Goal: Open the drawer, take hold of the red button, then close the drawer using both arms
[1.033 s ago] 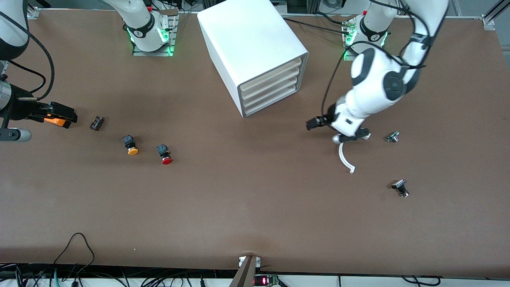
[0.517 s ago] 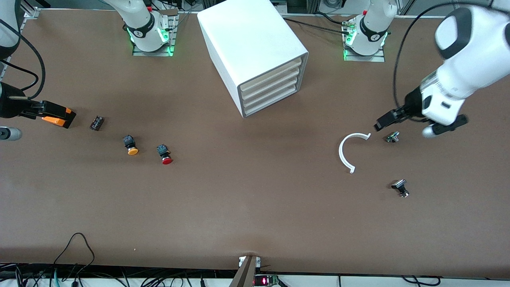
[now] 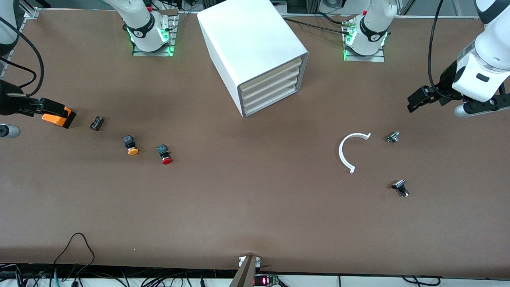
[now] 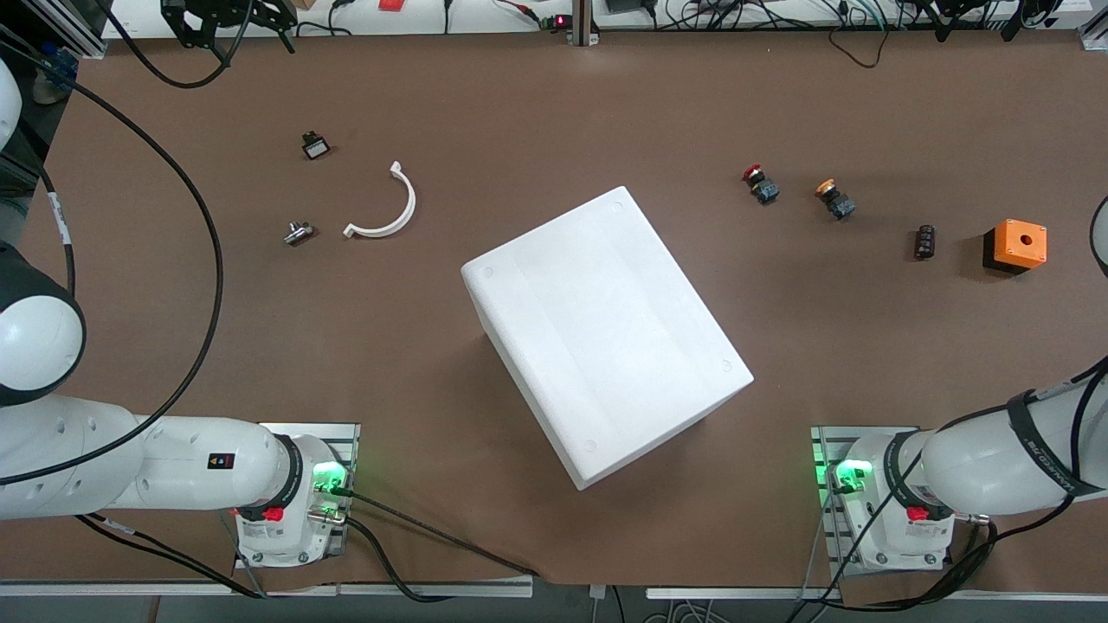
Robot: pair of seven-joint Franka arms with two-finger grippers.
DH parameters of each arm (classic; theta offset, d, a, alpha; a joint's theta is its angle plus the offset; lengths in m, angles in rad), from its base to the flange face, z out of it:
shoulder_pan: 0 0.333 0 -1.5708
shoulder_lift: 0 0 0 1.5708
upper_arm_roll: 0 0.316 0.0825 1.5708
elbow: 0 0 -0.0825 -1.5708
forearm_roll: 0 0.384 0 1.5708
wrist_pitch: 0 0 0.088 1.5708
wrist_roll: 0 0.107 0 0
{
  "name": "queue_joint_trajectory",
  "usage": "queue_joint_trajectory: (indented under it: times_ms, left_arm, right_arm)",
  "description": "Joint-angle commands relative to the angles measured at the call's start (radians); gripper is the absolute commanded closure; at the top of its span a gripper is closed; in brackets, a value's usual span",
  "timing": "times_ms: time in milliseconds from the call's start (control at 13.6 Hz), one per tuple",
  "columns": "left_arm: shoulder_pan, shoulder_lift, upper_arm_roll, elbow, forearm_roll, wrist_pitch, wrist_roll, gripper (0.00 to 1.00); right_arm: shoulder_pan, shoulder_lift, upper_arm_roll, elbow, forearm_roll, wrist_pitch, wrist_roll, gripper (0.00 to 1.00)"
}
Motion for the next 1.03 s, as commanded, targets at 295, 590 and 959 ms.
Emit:
queue_joint_trajectory:
  times_ms: [295,590,959]
  left_arm:
    - [0.029,0.019,0.011,0.026,0.018,-0.025,0.169,0.01]
    - [0.026,0.019,0.001,0.029,0.018,-0.025,0.159,0.01]
    - [0.028,0.022,0.003,0.029,0.016,-0.025,0.162,0.01]
  right_arm:
    - [-0.136,-0.127,0.166,-0.165,-0.012,0.105,0.013,0.0]
    - [-0.149,-0.126,0.176,-0.153,-0.009,0.09,0.014,0.0]
    - [-0.146,-0.127,0.185,-0.152,-0.013,0.082,0.014,0.0]
